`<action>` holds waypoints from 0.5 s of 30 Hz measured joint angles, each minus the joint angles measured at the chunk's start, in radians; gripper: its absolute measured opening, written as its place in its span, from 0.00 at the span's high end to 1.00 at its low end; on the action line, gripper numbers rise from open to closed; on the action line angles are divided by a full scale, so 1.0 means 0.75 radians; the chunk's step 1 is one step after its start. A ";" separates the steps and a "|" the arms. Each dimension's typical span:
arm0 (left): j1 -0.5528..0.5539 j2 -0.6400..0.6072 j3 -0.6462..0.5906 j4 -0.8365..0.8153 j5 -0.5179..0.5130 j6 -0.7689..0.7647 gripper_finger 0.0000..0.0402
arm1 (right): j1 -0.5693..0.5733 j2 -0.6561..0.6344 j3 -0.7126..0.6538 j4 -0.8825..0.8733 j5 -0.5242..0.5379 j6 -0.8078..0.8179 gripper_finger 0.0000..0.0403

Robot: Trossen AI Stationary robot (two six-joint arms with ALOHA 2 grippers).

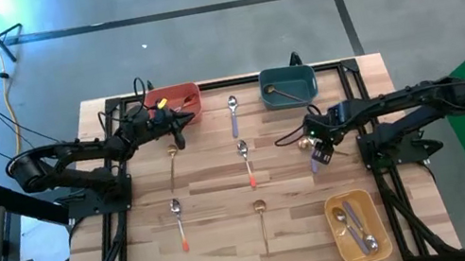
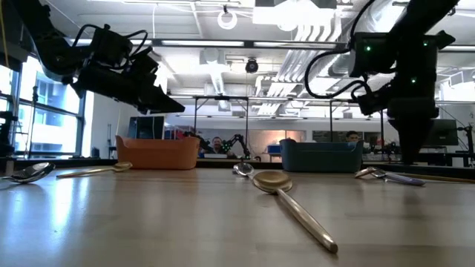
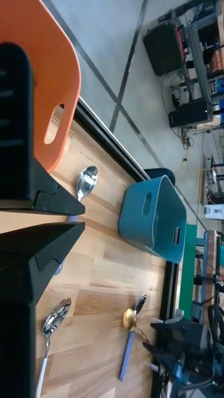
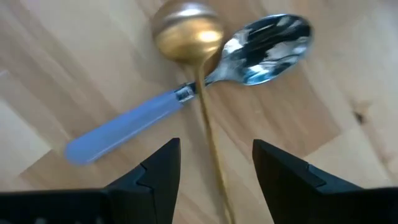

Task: Sort silverware by color (type)
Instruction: Put the gold spoon into the blue bin

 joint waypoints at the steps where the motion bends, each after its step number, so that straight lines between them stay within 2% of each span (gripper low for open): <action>1: 0.000 0.000 0.000 0.000 0.000 0.000 0.95 | 0.000 0.000 0.000 0.001 0.014 0.002 0.54; 6: 0.000 0.000 0.000 -0.010 0.002 0.005 0.95 | 0.000 0.047 -0.003 0.021 0.026 0.002 0.54; 15: -0.005 0.000 0.000 -0.009 0.002 0.164 0.95 | 0.024 0.232 0.003 0.060 0.068 -0.035 0.54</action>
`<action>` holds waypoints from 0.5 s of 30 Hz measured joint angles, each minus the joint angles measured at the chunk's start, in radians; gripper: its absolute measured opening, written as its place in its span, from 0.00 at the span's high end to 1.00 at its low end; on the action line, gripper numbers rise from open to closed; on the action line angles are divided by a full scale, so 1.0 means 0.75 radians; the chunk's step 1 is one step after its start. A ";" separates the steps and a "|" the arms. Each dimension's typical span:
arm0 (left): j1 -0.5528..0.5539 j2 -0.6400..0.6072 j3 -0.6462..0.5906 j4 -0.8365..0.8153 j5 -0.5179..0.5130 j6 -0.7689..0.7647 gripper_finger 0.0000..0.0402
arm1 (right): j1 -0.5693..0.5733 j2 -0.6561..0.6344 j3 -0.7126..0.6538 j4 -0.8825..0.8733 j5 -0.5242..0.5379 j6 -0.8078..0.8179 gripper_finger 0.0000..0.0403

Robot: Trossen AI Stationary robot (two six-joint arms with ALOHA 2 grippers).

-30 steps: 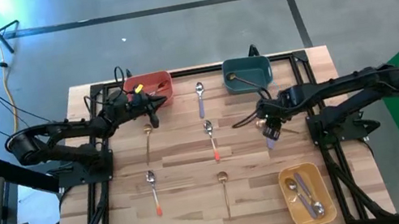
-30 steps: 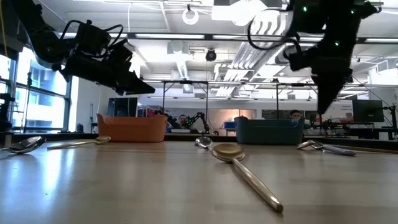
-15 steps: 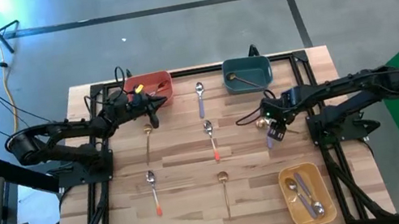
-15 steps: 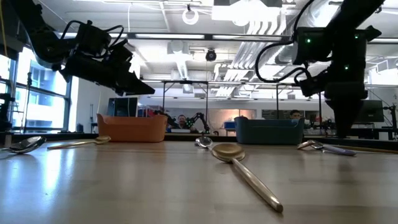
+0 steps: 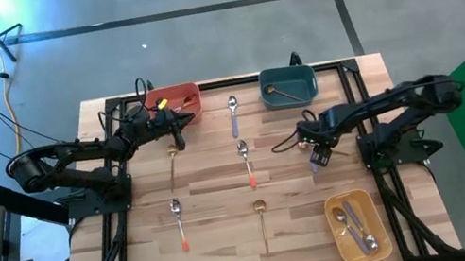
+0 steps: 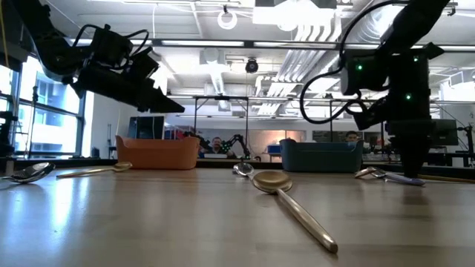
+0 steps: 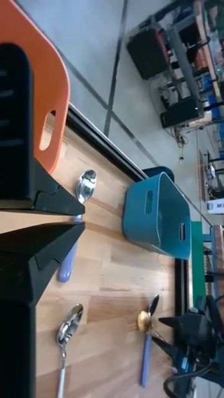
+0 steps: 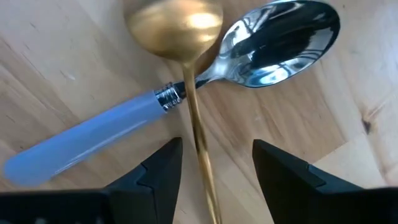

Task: Sort silverware by color (type)
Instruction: Put the gold spoon into the blue bin

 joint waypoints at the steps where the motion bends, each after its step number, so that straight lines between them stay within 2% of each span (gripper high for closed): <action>1: 0.000 0.000 0.000 0.000 0.000 0.013 0.95 | 0.003 0.016 0.000 -0.001 0.001 0.000 0.54; 6: 0.000 0.000 0.000 0.001 0.000 0.041 0.95 | 0.006 0.048 0.002 0.003 0.000 0.000 0.60; 15: -0.031 0.001 0.001 0.002 0.001 0.042 0.95 | 0.006 0.053 0.003 0.033 -0.067 -0.040 0.91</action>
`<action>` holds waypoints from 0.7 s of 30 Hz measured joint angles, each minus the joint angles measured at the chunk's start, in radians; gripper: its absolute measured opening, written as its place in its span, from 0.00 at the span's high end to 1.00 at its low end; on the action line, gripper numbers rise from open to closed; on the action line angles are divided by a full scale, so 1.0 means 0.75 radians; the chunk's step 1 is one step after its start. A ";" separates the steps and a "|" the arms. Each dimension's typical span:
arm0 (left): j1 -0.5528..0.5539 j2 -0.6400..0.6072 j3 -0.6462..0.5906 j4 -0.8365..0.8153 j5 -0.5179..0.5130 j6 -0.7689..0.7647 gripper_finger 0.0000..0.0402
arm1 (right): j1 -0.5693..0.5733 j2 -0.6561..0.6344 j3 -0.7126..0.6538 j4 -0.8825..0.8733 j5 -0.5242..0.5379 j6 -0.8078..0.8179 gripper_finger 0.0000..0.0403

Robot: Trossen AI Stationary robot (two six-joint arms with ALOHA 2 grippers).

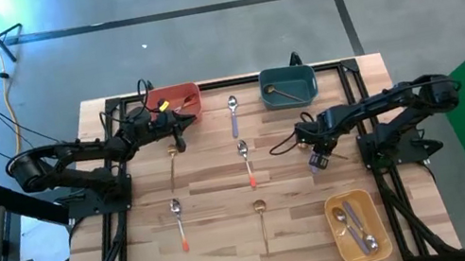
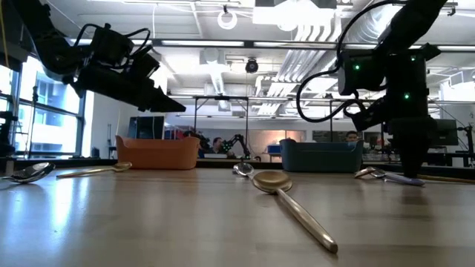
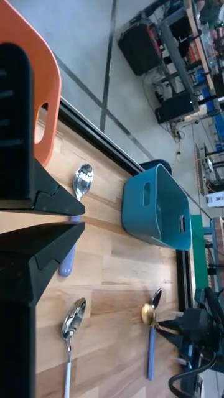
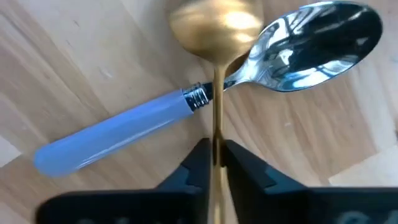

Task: Sort silverware by color (type)
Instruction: Put the gold spoon into the blue bin

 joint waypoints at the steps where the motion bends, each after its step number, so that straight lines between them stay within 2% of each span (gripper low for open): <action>1: 0.000 0.000 0.000 0.000 0.000 -0.005 0.95 | 0.000 0.002 0.009 -0.008 -0.005 0.006 0.94; 3: 0.000 0.000 0.000 0.000 0.000 -0.029 0.95 | 0.011 0.002 0.031 -0.039 -0.001 0.020 0.98; 7: -0.008 0.000 0.000 0.001 -0.001 -0.037 0.95 | 0.048 -0.005 0.106 -0.116 0.018 0.006 0.96; 14: -0.027 0.000 0.000 0.001 -0.002 -0.024 0.95 | 0.074 -0.030 0.376 -0.327 0.120 -0.068 0.99; 18: -0.030 0.000 0.000 0.001 -0.003 -0.030 0.95 | -0.027 -0.029 0.543 -0.342 0.255 -0.225 0.98; 21: -0.033 0.000 0.000 0.002 -0.003 -0.030 0.95 | -0.177 -0.014 0.628 -0.231 0.270 -0.429 0.99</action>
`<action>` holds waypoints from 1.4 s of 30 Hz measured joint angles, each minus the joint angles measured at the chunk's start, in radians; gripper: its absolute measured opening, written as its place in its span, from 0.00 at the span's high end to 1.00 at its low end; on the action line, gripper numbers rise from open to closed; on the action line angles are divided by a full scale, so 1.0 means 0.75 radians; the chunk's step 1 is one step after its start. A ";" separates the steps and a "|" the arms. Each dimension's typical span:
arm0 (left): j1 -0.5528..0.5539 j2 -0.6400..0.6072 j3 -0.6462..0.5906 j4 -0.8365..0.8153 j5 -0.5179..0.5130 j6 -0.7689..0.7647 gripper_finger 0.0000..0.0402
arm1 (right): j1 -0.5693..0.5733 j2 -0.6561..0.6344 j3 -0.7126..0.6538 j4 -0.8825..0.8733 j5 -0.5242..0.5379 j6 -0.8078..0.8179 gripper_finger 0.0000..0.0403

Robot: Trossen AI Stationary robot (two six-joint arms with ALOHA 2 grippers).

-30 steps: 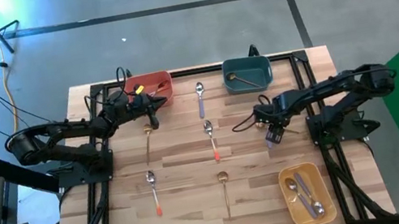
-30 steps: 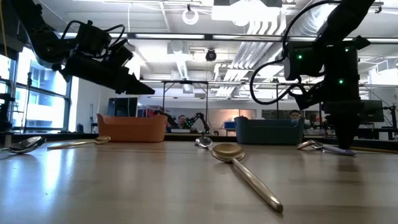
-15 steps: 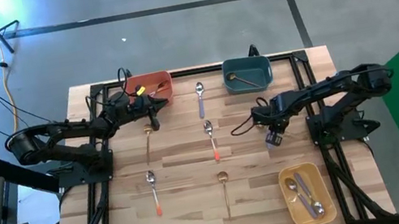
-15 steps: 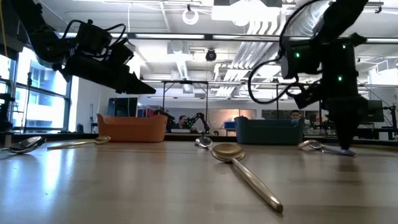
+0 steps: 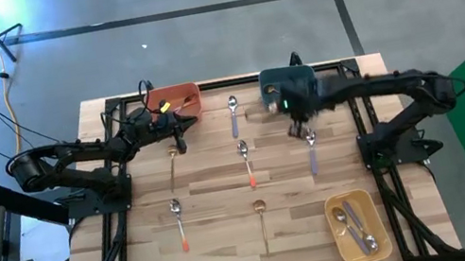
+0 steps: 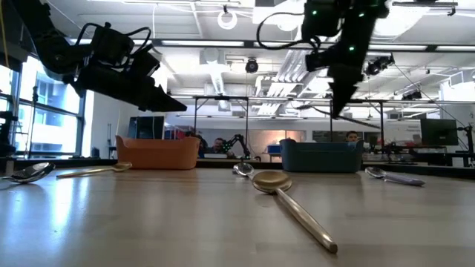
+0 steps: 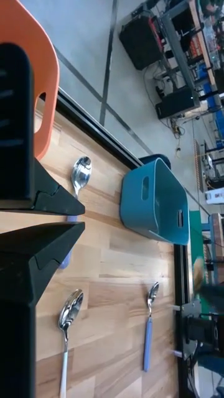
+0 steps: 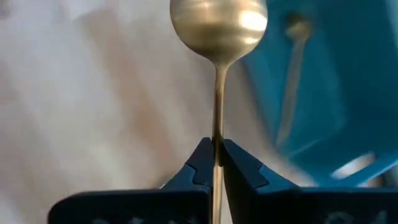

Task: Sort silverware by color (type)
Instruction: Put the gold spoon into the blue bin, then put the violet spoon into the yellow bin

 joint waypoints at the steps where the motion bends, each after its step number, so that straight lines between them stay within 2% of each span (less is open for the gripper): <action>1: -0.002 0.000 0.000 0.000 -0.001 0.000 0.95 | -0.059 0.010 0.025 0.028 0.001 -0.068 0.99; 5: -0.010 0.000 0.000 -0.001 -0.001 0.007 0.95 | -0.285 0.089 0.117 0.077 -0.006 -0.293 0.99; 8: -0.012 0.000 0.000 0.000 -0.001 0.007 0.95 | -0.413 0.182 0.161 0.108 -0.077 -0.444 0.99; 10: -0.012 0.000 0.000 0.000 0.000 0.005 0.95 | -0.478 0.250 0.189 0.138 -0.136 -0.536 0.99; 17: -0.012 0.000 0.000 -0.001 0.000 -0.009 0.95 | -0.619 0.470 0.287 0.145 -0.180 -0.716 0.99; 23: -0.012 0.000 0.000 -0.017 -0.001 -0.036 0.95 | -0.647 0.540 0.305 0.142 -0.191 -0.729 0.98; 33: -0.016 0.000 0.000 -0.039 0.000 -0.066 0.95 | -0.645 0.539 0.306 0.141 -0.217 -0.625 0.87; 35: -0.022 0.000 0.000 -0.042 -0.001 -0.073 0.95 | -0.637 0.531 0.316 0.124 -0.188 -0.604 0.85; 38: -0.042 0.000 0.000 -0.050 0.000 -0.075 0.95 | -0.597 0.499 0.367 0.005 -0.040 -0.541 0.84; 42: -0.078 0.000 0.000 -0.056 0.000 -0.089 0.95 | -0.519 0.405 0.404 -0.116 -0.011 -0.474 0.91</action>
